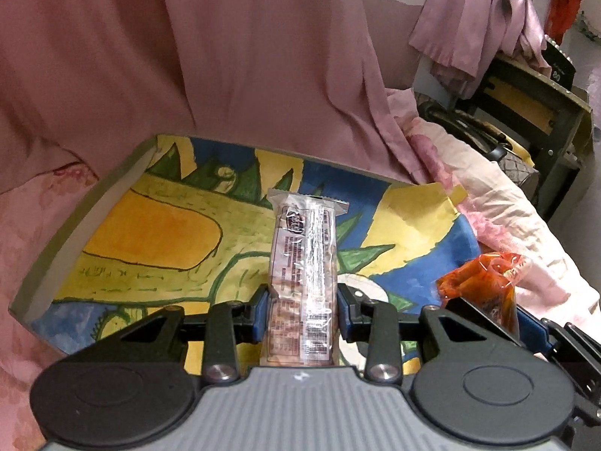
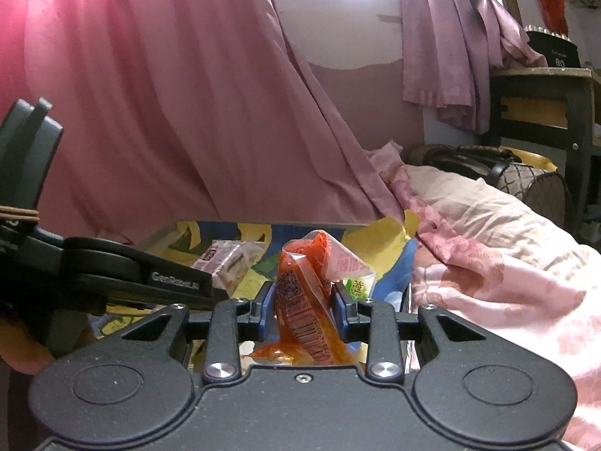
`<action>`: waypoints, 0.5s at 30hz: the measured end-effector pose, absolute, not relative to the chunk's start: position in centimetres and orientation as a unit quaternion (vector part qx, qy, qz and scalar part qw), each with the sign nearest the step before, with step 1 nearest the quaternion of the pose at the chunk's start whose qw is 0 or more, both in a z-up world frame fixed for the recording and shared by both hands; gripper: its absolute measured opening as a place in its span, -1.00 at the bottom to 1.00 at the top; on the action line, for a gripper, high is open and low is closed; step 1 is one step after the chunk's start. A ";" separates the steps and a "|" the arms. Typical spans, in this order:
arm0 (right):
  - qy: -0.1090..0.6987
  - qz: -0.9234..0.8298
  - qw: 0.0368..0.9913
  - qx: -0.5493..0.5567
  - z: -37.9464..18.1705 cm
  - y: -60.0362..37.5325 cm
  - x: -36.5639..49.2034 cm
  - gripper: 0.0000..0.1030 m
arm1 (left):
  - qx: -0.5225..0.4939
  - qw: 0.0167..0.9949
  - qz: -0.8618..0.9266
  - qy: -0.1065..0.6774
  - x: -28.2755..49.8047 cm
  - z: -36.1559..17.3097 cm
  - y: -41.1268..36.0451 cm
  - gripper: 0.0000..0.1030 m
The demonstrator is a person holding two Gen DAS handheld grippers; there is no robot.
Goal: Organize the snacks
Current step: 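Carry both snacks over the tray and open both tools to drop them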
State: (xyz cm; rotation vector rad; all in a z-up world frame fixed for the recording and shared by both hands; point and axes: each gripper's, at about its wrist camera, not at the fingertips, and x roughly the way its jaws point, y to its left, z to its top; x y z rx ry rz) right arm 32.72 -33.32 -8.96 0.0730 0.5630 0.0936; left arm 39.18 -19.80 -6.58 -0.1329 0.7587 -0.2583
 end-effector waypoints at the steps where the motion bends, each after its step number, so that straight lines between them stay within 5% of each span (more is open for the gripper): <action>1: 0.280 0.044 0.958 0.037 -9.0 -33.3 32.8 -0.33 | -0.065 0.918 -0.125 0.372 39.2 -6.7 -19.7 -0.24; 15: 0.280 0.049 0.959 0.020 -9.2 -32.6 32.6 -0.16 | -0.069 0.912 -0.112 0.388 39.0 -7.1 -19.4 -0.14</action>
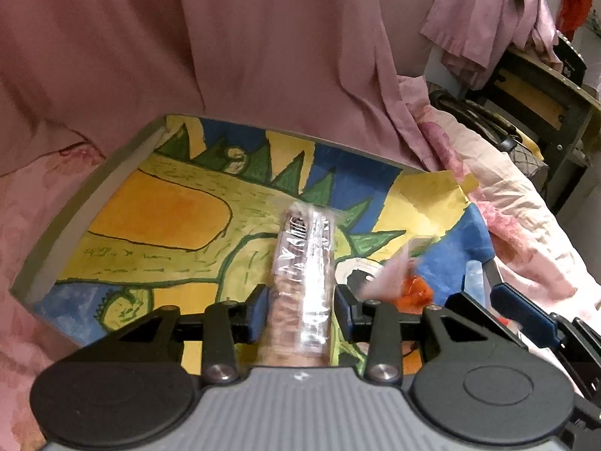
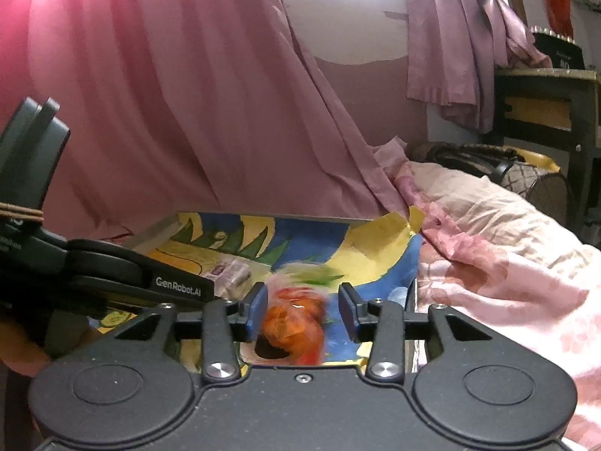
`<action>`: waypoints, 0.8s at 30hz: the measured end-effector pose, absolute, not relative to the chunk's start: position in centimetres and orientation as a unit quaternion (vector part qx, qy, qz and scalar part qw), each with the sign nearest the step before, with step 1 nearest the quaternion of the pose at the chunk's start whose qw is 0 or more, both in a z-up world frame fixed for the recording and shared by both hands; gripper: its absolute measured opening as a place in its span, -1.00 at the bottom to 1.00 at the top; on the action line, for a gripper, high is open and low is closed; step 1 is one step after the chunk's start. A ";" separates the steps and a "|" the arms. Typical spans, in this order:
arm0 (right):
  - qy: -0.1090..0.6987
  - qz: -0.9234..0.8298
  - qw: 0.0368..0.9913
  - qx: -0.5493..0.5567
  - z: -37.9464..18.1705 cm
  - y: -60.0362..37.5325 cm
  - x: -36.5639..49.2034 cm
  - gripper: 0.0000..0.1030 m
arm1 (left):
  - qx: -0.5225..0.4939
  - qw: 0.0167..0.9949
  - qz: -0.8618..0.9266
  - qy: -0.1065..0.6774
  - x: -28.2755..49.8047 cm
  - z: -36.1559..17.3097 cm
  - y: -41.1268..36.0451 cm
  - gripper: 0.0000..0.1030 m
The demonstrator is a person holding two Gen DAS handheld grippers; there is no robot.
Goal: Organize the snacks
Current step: 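Carry both snacks over the tray and open both tools to drop them, then move the right tool to the blue tube packet beside the tray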
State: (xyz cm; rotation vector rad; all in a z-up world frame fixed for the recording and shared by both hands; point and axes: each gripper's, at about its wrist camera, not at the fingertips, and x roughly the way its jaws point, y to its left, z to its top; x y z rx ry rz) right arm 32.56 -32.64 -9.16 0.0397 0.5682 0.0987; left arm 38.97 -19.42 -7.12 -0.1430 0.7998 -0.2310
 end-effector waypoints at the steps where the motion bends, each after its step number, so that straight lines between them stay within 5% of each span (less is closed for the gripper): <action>1: 0.278 0.047 0.959 0.016 -9.1 -32.6 32.5 -0.15 | -0.070 0.912 -0.112 0.387 38.8 -7.0 -19.3 -0.09; 8: 0.248 0.030 0.968 0.024 -7.2 -33.0 31.2 0.27 | -0.100 0.922 -0.098 0.362 37.3 -4.4 -17.7 0.66; 12: 0.223 0.021 0.974 0.024 -5.6 -33.1 29.4 0.61 | -0.108 0.931 -0.098 0.334 35.4 -2.3 -16.4 0.87; 16: 0.204 0.023 0.979 0.017 -3.8 -33.0 26.7 0.86 | -0.107 0.943 -0.090 0.301 32.5 -0.3 -15.0 0.99; 24: 0.176 0.015 0.984 0.011 -0.8 -32.4 20.7 0.99 | -0.104 0.954 -0.082 0.268 26.3 1.6 -12.0 0.99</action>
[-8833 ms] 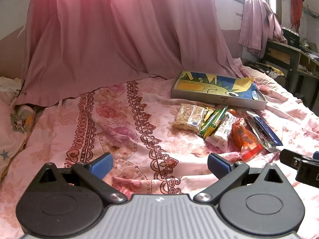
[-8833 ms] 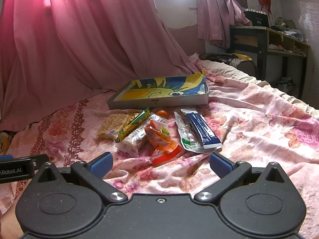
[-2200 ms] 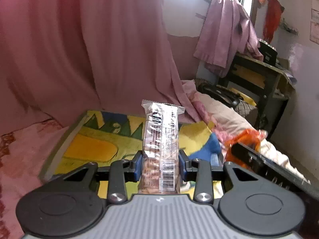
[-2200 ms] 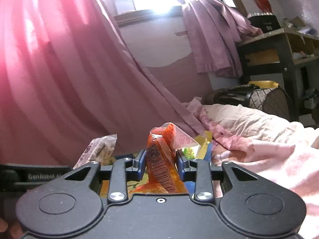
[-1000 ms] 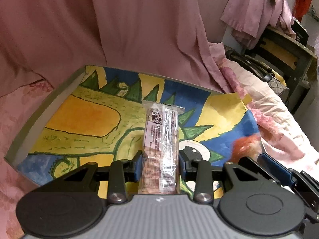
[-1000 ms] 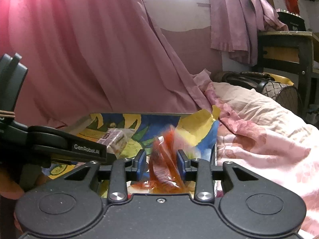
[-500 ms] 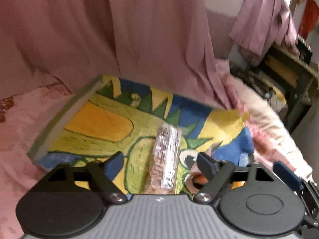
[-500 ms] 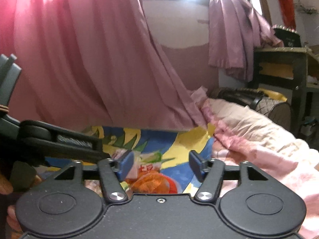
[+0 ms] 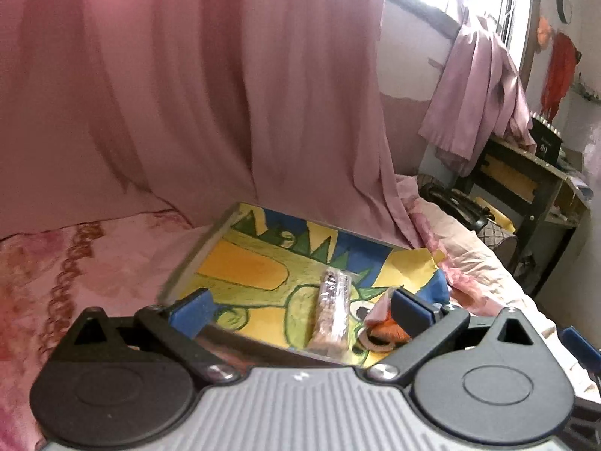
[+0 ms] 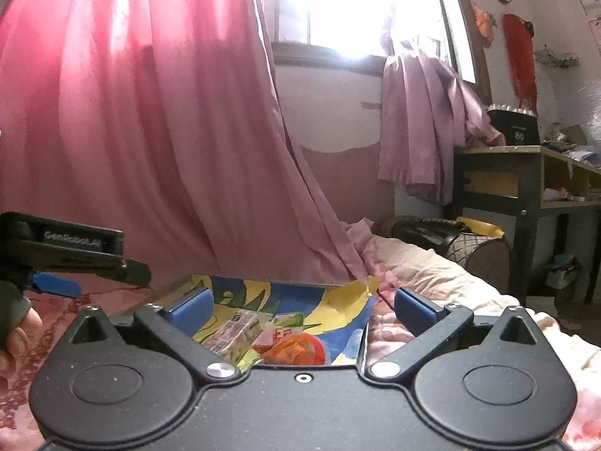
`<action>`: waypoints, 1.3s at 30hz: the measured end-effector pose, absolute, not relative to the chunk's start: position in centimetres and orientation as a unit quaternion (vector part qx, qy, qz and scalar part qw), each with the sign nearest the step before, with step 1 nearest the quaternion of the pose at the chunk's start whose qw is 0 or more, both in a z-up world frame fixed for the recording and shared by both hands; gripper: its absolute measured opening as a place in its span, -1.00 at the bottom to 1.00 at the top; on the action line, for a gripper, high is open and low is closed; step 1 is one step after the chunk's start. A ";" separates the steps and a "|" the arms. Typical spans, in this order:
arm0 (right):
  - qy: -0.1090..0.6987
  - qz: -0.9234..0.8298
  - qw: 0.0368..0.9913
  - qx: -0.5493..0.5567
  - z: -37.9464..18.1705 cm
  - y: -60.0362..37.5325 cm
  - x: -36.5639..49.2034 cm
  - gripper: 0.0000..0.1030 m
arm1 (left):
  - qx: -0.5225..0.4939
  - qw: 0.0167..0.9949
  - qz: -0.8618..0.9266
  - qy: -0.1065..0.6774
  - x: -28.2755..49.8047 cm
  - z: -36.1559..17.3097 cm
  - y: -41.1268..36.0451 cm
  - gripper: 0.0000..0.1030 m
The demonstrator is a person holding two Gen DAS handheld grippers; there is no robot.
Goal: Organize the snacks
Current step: 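Move the right tool to the blue tube packet beside the tray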
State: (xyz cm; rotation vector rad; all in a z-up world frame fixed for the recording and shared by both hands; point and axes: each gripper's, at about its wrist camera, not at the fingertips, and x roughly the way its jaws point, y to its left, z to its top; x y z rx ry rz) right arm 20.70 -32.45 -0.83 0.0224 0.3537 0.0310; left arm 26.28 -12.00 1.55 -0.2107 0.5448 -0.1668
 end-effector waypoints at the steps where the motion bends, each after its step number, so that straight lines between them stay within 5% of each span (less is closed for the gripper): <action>1: 0.174 0.014 0.985 0.011 -0.5 -32.4 19.9 0.99 | -0.103 0.955 -0.081 0.266 25.4 1.6 -11.7 0.99; 21: 0.250 -0.093 0.959 0.101 1.1 -33.3 11.8 0.99 | -0.015 0.946 -0.124 0.300 14.2 -1.7 -9.0 0.99; 39: 0.388 -0.030 0.918 0.080 -2.1 -30.5 13.6 0.99 | 0.034 0.928 -0.150 0.338 14.8 -4.6 -8.6 0.99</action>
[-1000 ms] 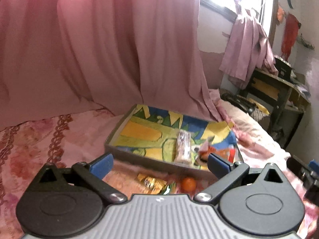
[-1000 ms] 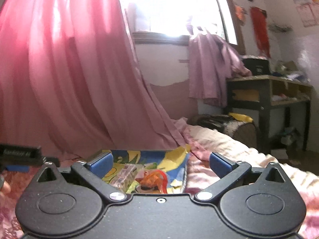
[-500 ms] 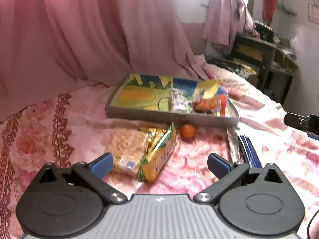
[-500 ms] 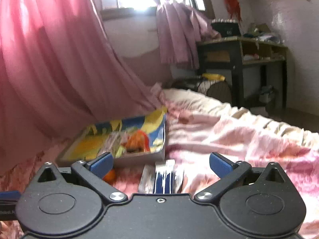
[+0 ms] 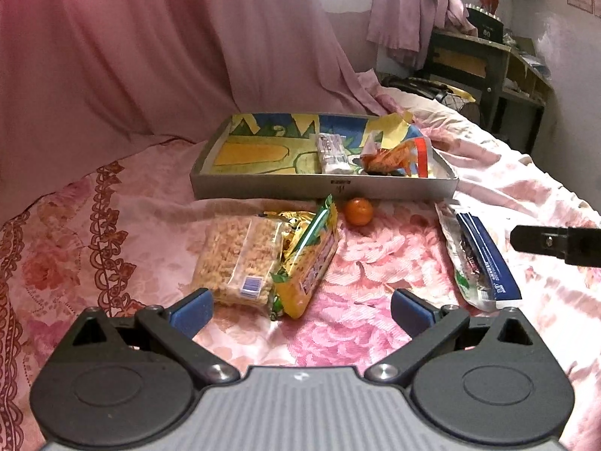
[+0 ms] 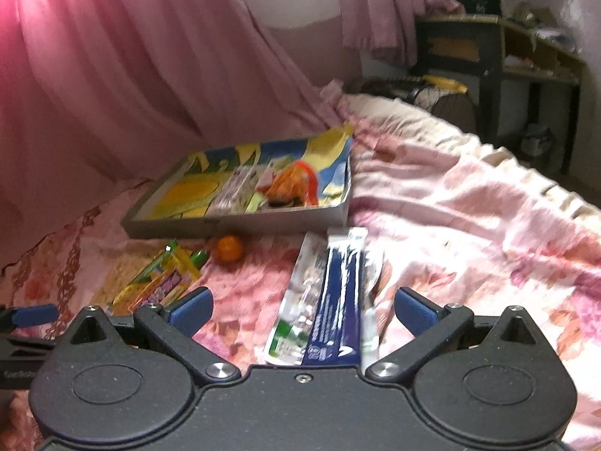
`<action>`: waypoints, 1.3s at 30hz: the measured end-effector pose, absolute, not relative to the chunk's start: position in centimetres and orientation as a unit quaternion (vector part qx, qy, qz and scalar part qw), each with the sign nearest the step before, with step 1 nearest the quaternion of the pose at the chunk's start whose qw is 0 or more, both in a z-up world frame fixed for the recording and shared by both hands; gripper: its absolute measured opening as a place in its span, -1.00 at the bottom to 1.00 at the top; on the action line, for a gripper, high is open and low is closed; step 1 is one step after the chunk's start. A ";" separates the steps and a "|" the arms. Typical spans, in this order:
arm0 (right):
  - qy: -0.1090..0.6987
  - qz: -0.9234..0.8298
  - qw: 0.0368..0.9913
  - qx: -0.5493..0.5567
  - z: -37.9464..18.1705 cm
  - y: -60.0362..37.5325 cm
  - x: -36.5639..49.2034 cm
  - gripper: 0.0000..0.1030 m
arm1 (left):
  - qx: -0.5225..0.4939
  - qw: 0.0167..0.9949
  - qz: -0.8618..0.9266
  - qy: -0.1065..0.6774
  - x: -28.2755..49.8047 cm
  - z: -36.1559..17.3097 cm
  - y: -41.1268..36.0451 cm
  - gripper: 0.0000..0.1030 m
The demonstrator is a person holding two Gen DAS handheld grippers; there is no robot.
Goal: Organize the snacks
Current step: 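Move the right tool to the blue tube packet beside the tray, then close the right tool on the blue tube while the left tool grips the green stick snack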
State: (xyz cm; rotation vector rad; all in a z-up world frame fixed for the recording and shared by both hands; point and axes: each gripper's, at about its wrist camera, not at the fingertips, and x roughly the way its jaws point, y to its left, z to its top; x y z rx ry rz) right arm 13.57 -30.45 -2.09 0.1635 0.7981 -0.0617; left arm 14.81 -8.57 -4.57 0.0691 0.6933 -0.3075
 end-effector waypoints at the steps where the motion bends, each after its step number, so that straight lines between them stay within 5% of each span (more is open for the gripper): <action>1: 0.393 -0.028 0.915 0.082 -2.3 -30.5 13.7 0.99 | 0.034 0.927 -0.152 0.340 15.0 -4.7 -8.6 0.99; 26: 0.458 -0.028 0.886 0.068 -5.7 -30.4 17.9 0.94 | 0.064 0.923 -0.184 0.332 19.6 -5.7 -9.7 0.99; 39: 0.466 -0.020 0.882 0.059 -7.2 -31.4 20.5 0.39 | 0.074 0.916 -0.183 0.348 21.8 -6.5 -11.1 0.91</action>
